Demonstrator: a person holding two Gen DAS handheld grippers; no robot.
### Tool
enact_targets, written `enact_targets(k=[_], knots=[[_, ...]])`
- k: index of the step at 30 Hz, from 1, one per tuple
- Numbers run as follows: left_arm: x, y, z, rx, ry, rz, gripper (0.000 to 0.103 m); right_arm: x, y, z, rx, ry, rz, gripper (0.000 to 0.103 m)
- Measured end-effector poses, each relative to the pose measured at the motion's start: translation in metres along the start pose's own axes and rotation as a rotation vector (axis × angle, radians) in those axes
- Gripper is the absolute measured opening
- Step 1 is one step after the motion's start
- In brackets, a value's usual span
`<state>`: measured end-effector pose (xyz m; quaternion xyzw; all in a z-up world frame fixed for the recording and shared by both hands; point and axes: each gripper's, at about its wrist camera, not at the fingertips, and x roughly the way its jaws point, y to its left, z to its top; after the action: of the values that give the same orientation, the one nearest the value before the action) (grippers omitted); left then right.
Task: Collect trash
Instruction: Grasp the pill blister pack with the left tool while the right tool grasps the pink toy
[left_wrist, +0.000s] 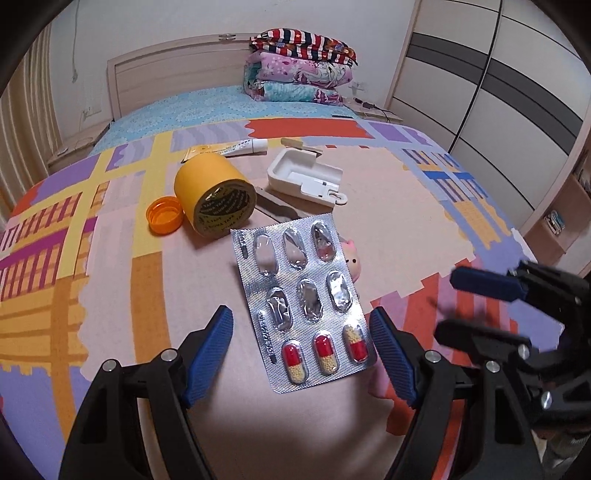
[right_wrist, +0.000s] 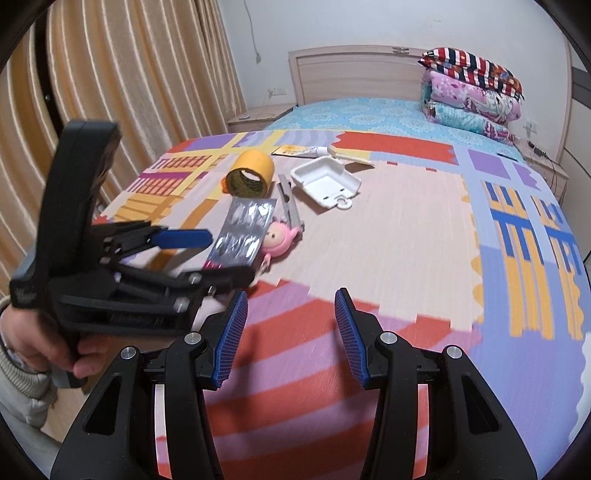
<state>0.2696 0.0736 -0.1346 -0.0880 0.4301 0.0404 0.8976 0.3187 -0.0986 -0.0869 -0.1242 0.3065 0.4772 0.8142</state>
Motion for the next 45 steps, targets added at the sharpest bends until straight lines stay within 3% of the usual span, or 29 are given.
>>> enact_targets(k=[4,12,15,20,28,36,45], knots=[[-0.001,0.001,-0.002,0.015,-0.010,0.032,0.061,0.009,-0.001,0.009,0.007,0.005,0.019,0.049],[-0.007,0.010,-0.005,-0.006,-0.010,0.003,0.060,0.029,0.007,0.027,0.019,0.019,0.075,0.049],[-0.013,0.015,-0.007,-0.023,-0.016,-0.019,0.060,0.036,0.008,0.030,0.031,0.032,0.063,0.040],[-0.025,0.021,-0.010,-0.029,-0.033,-0.010,0.060,0.044,0.014,0.032,0.032,0.039,0.058,0.040],[-0.042,0.027,-0.016,-0.036,-0.050,-0.001,0.060,0.051,0.017,0.034,0.020,0.046,-0.017,0.035],[-0.057,0.025,-0.021,-0.039,-0.068,-0.004,0.060,0.035,0.020,0.031,0.029,0.025,-0.015,0.035],[-0.089,0.009,-0.032,-0.020,-0.100,-0.008,0.060,-0.010,0.039,0.020,0.015,-0.017,-0.014,0.035]])
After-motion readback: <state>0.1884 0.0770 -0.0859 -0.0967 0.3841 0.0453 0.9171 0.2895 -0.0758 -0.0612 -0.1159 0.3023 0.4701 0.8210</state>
